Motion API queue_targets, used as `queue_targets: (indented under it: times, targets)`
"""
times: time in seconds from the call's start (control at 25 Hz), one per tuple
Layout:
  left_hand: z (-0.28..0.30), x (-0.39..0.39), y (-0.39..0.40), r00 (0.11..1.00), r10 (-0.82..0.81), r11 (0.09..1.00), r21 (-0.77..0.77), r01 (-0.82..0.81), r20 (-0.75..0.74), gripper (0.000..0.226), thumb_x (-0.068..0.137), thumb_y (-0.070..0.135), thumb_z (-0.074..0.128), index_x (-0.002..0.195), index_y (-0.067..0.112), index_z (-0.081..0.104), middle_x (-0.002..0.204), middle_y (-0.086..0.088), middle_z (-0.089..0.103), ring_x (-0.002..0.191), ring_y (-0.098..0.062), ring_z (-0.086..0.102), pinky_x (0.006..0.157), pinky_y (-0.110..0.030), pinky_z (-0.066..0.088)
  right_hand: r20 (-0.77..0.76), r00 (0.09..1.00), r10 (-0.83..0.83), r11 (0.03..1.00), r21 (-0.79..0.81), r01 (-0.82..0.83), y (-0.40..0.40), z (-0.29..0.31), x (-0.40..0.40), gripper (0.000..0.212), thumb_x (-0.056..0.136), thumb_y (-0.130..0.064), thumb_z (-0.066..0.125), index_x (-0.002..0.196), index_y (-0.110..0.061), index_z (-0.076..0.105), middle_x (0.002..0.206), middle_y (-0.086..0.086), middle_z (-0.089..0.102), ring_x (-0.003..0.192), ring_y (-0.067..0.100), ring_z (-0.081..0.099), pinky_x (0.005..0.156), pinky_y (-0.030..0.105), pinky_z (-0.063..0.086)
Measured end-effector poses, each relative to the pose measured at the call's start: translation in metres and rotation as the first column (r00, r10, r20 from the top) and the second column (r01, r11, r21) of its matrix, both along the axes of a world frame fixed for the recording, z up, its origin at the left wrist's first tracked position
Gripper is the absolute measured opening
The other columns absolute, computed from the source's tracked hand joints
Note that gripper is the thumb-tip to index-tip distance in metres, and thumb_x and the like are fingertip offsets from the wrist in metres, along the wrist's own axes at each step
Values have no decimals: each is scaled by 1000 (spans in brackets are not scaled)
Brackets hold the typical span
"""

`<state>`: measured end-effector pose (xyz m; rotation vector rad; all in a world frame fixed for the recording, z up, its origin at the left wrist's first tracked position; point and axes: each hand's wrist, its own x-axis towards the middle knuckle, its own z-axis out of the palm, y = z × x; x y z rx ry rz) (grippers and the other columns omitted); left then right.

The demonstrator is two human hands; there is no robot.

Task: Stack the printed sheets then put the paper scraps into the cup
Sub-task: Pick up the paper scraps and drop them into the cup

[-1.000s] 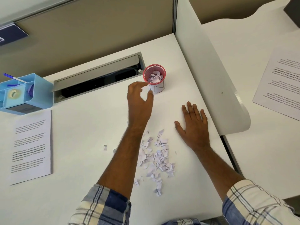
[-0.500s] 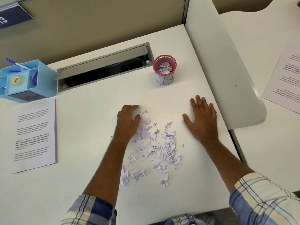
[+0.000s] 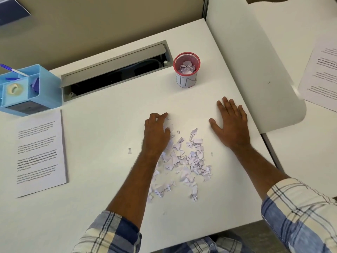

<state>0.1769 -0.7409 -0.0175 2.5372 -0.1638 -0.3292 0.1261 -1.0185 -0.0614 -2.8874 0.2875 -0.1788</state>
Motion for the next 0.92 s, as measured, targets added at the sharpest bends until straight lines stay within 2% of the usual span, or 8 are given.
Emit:
queue_targets:
  times: [0.12,0.2,0.4,0.48,0.56,0.72,0.8,0.92]
  targets:
    - [1,3,-5,1000,-11,1000,-18,11,-27,56,101,31,65,153,16,50,145,-9,48,132,-29,43,114,-41,39,10,1000,-2,1000,15,2,0,-1,-1,67,99,-53,45,157,-21,35,168,0,27,156,19,22,127,45,14]
    - [2,4,-6,998,-55,998,5,55,-35,61,97,36,71,151,16,51,141,-8,49,129,-28,44,110,-38,39,19,1000,0,1000,15,0,1,-1,-1,67,99,-53,45,157,-21,36,167,1,28,156,19,22,126,45,15]
    - [-6,5,-6,997,-67,996,-54,69,46,31,94,10,72,125,10,70,119,-7,60,113,-29,58,99,-39,50,3,1000,-8,1000,16,8,1,0,0,66,99,-52,47,157,-22,35,168,0,27,156,19,22,127,44,14]
    - [-10,7,-6,996,-47,994,-90,54,78,19,94,5,69,111,9,75,109,-7,65,104,-27,63,89,-30,48,3,1000,-14,1000,8,14,2,0,0,66,99,-52,46,157,-23,34,168,-1,27,156,18,22,127,44,14]
    - [-12,12,-6,999,-14,994,-107,19,49,11,95,6,68,100,10,77,102,-5,68,98,-22,66,82,-23,43,1,1000,-13,1000,13,13,2,0,-1,66,99,-52,46,157,-23,35,168,-1,27,156,18,22,126,45,15]
    - [-7,23,-4,998,38,991,-129,-45,-56,8,94,11,72,94,10,80,99,-2,75,91,-16,69,83,-27,53,9,1000,-12,1000,25,12,3,1,1,67,98,-53,45,157,-23,36,167,-1,28,156,18,22,126,45,15]
    - [-1,26,-2,995,71,986,-145,-80,-65,7,93,14,75,95,10,80,99,-3,77,89,-15,69,81,-22,51,18,1000,-13,999,30,12,2,0,1,67,98,-54,45,156,-22,36,167,-1,28,155,18,23,126,45,16]
    - [14,35,1,986,157,950,-264,-166,-56,4,91,15,79,94,12,81,96,2,77,84,-9,70,81,-22,56,29,1000,-9,999,31,8,3,0,1,67,98,-53,44,156,-21,37,167,0,29,155,19,24,126,46,17]
